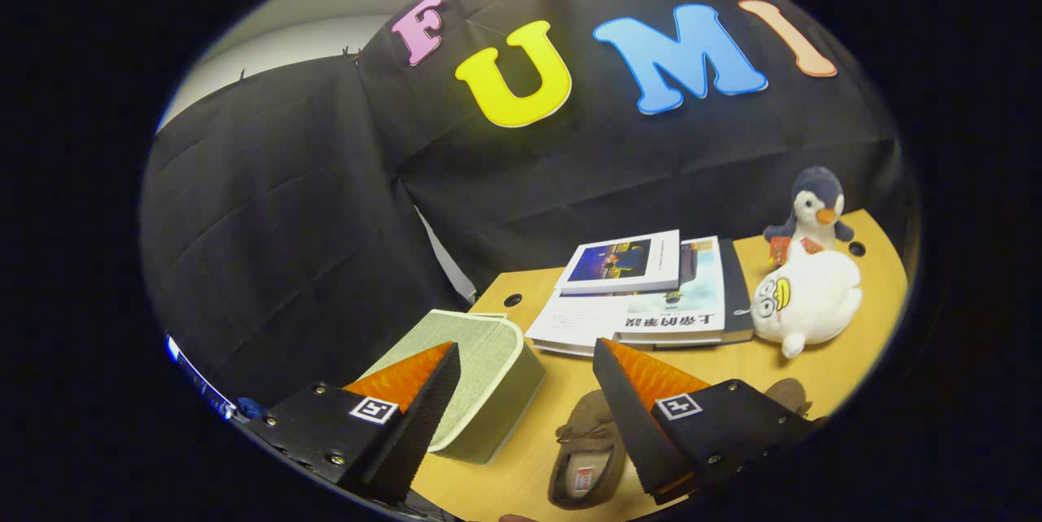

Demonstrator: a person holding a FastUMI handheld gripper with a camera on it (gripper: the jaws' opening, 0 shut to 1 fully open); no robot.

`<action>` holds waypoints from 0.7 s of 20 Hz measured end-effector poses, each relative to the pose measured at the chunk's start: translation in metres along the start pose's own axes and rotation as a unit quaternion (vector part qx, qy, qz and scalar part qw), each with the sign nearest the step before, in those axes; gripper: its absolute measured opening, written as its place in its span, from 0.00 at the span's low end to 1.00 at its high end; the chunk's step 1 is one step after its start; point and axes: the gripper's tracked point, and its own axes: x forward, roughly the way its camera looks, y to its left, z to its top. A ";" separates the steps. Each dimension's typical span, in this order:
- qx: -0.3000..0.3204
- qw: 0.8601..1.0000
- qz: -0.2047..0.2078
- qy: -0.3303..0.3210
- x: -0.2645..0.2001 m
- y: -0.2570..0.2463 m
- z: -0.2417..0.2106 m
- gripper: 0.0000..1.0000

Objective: Open the storage box then place both shoes into the box .Put the left shoe in first, then the right shoe, with the right side of both shoes facing outward in a uniform manner.

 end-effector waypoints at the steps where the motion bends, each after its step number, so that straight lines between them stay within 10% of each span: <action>1: 0.010 1.000 0.006 0.012 0.006 0.002 -0.007 0.99; 14: 0.184 0.964 0.111 0.160 0.086 0.038 -0.102 0.99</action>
